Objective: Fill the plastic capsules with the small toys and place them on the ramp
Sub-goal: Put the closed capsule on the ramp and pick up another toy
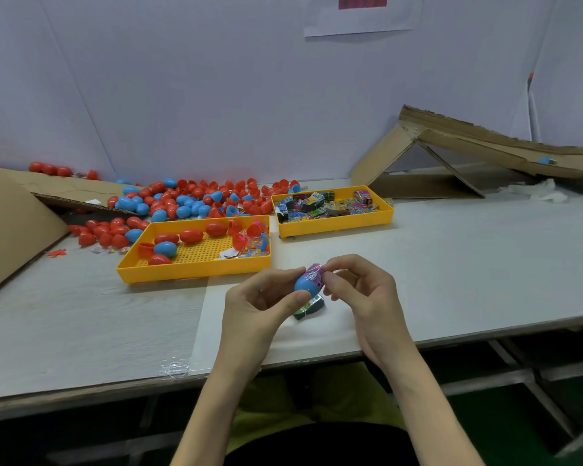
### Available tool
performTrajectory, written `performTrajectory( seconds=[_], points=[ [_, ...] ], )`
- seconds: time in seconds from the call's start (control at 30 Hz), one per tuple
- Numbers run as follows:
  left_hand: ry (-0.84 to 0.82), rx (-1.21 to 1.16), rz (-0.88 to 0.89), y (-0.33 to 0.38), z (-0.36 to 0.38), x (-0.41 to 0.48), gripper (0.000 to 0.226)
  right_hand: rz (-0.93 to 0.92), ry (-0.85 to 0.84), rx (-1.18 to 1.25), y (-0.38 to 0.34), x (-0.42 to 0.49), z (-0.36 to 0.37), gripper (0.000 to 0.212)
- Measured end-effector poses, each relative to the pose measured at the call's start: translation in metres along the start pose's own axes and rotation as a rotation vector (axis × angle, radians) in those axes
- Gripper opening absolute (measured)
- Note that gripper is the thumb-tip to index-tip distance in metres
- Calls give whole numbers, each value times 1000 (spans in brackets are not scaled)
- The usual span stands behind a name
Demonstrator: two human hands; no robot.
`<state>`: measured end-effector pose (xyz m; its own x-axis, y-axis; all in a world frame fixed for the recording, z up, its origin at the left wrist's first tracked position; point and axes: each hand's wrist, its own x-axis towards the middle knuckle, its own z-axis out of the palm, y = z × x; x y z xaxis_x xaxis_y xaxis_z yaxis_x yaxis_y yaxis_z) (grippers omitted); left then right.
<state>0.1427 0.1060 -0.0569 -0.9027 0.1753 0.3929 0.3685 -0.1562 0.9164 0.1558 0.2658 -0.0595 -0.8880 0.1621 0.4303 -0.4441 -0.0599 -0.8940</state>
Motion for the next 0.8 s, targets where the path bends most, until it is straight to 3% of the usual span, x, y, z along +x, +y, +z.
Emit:
performTrajectory(
  seconds=[0.4, 0.5, 0.8],
  points=[
    [44, -15, 20, -2, 0, 0, 18, 1, 2, -9, 1, 0, 1, 12],
    [66, -4, 6, -4, -1, 2, 15, -3, 24, -17, 2, 0, 1, 19],
    [61, -50, -89, -6, -6, 5, 28, -110, 48, -217, 5, -8, 8, 26]
  ],
)
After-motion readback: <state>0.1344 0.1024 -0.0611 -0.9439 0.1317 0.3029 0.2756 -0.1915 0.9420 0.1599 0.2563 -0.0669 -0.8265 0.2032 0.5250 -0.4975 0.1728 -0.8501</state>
